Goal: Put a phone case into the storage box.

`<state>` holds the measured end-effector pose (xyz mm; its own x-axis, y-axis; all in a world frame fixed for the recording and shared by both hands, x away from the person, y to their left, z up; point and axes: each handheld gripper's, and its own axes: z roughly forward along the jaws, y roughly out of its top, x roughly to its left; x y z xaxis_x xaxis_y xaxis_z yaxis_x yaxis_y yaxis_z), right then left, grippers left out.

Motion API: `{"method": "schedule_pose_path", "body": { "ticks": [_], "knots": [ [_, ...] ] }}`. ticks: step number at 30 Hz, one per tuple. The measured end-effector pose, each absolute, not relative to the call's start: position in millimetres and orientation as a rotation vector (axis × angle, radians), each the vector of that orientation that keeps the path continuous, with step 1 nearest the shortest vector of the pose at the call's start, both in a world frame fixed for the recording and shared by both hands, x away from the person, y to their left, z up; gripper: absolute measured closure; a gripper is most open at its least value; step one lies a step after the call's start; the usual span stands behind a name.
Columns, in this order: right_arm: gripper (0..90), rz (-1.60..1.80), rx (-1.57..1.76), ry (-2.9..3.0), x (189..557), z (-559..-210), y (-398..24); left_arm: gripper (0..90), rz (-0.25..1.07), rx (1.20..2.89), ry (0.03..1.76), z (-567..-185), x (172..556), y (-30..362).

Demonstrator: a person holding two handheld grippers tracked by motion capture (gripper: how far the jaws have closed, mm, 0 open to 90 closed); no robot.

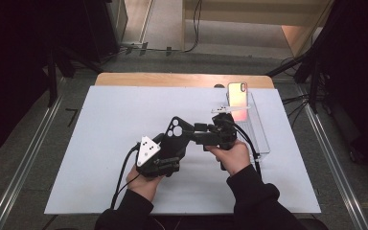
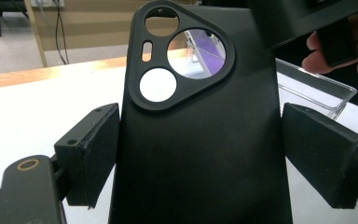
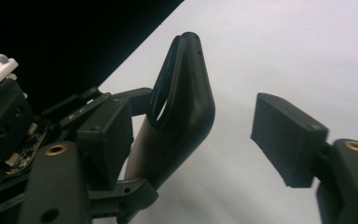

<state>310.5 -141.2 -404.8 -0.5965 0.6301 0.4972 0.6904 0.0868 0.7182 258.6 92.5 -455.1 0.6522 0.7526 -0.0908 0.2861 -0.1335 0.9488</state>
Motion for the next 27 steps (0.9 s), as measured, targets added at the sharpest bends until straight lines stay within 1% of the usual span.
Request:
{"method": "schedule_pose_path", "body": {
  "ticks": [6, 10, 14, 18, 24, 27],
  "knots": [
    [46.5, -1.537, -1.361, -2.225, 314.8, -408.0, -137.7, 15.0, 0.491, 1.695, 0.845, -454.4, 257.8, 93.0],
    [62.7, -1.534, -1.348, -2.162, 316.2, -408.1, -139.6, 14.9, 0.485, 1.699, 0.835, -455.3, 256.6, 91.3],
    [72.1, -1.545, -1.320, -2.111, 315.8, -406.5, -142.1, 14.8, 0.476, 1.698, 0.827, -456.0, 256.1, 90.1],
    [76.4, -1.559, -1.278, -2.088, 314.2, -405.6, -143.8, 14.8, 0.468, 1.694, 0.817, -456.1, 255.7, 89.9],
    [76.7, -1.571, -1.261, -2.077, 313.7, -403.1, -146.2, 14.7, 0.462, 1.686, 0.799, -455.0, 255.6, 90.6],
    [76.9, -1.567, -1.257, -2.071, 314.4, -403.5, -147.1, 14.4, 0.432, 1.688, 0.806, -454.9, 256.6, 90.1]
  ]
}}
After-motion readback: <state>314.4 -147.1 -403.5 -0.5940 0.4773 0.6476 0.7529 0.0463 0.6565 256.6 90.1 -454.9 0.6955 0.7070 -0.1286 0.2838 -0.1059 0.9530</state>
